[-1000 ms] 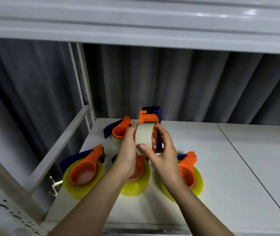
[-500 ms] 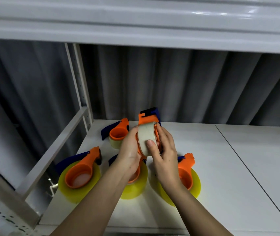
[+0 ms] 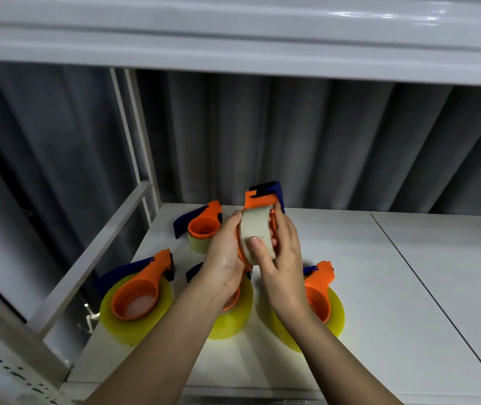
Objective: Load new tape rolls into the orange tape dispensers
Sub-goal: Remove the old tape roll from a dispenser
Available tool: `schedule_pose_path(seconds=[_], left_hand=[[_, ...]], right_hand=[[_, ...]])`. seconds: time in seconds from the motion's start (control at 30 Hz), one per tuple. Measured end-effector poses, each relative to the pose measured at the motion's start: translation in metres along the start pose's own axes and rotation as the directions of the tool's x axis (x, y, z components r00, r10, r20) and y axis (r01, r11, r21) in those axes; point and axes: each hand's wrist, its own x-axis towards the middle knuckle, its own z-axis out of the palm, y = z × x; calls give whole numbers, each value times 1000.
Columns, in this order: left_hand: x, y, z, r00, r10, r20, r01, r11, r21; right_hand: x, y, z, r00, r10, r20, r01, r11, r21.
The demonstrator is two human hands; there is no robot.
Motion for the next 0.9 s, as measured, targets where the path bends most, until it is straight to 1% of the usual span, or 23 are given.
schedule_pose_path(seconds=[0.1, 0.23, 0.33, 0.43, 0.53, 0.7, 0.8, 0.83, 0.87, 0.9], left_hand=[[-2, 1, 5, 1000, -13, 5, 13, 999, -32], [-4, 1, 10, 996, 15, -85, -14, 1000, 5], [-3, 3, 13, 993, 26, -116, -22, 999, 33], [0, 7, 14, 993, 26, -116, -22, 999, 34], [-1, 11, 15, 991, -3, -132, 5, 1000, 14], [-9, 20, 16, 993, -59, -99, 57, 998, -20], [-13, 25, 14, 993, -92, -71, 91, 996, -28], [-14, 26, 14, 994, -89, -58, 88, 996, -18], [-15, 26, 14, 996, -72, -44, 72, 997, -2], [-15, 25, 13, 999, -40, -34, 41, 999, 27]], right_hand=[[1, -2, 1, 999, 27, -42, -25, 999, 42], [0, -4, 1, 996, 29, -88, -21, 995, 94], [0, -7, 2, 993, 14, -117, -3, 995, 98], [-1, -10, 1, 991, -39, -130, 42, 999, 22], [0, -13, -2, 986, -98, -137, 90, 994, -59], [0, -15, -7, 984, -145, -101, 130, 980, -148], [1, -15, -14, 973, -224, -55, 209, 958, -198], [2, -15, -17, 970, -240, -31, 230, 955, -187], [2, -17, -20, 972, -234, -5, 230, 963, -142], [4, -20, -23, 980, -197, 27, 198, 979, -51]])
